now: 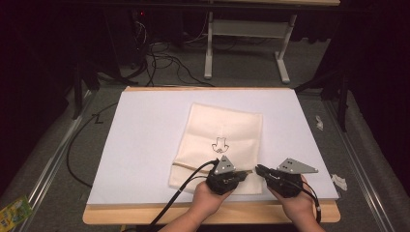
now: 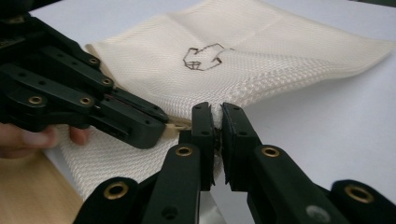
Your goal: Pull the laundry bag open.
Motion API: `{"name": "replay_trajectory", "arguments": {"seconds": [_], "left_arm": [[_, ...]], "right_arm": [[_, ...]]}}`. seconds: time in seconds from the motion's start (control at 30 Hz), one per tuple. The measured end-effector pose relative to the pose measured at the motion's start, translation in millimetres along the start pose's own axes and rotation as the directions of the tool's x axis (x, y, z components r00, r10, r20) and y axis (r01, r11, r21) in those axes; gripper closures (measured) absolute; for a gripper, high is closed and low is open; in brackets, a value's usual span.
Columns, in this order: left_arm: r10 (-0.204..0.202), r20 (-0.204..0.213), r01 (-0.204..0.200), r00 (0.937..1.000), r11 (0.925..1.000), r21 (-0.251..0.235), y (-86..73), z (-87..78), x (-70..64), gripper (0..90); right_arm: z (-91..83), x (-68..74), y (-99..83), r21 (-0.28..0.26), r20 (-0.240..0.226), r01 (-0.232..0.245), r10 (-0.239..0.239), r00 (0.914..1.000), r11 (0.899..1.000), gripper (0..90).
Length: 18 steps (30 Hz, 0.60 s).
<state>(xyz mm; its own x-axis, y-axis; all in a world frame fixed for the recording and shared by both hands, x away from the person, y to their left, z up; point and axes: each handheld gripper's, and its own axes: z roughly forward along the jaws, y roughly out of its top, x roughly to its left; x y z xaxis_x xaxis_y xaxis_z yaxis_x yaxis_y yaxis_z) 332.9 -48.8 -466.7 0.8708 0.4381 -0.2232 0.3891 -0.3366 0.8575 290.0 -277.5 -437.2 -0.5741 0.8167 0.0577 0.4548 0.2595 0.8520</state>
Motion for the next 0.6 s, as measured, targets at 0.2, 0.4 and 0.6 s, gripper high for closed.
{"name": "replay_trajectory", "arguments": {"seconds": [0.2,0.4,0.6], "left_arm": [[-0.021,-0.039,0.022,0.999,0.9995,0.023,-3.9,-6.3,17.2,87.7],[-0.023,-0.035,0.024,0.9991,0.9992,0.033,-3.2,-11.1,24.5,87.6],[-0.038,-0.046,0.04,0.9982,0.9983,0.044,-2.4,-13.6,27.0,87.7]], "right_arm": [[-5.8,-11.2,-0.5,-0.008,0.034,-0.031,0.031,0.9989,0.999,85.9],[-6.3,-15.8,-1.8,-0.004,0.045,-0.031,0.031,0.9985,1.0,85.9],[-5.4,-17.6,-0.7,-0.002,0.044,-0.049,0.049,0.9978,0.999,86.2]]}}
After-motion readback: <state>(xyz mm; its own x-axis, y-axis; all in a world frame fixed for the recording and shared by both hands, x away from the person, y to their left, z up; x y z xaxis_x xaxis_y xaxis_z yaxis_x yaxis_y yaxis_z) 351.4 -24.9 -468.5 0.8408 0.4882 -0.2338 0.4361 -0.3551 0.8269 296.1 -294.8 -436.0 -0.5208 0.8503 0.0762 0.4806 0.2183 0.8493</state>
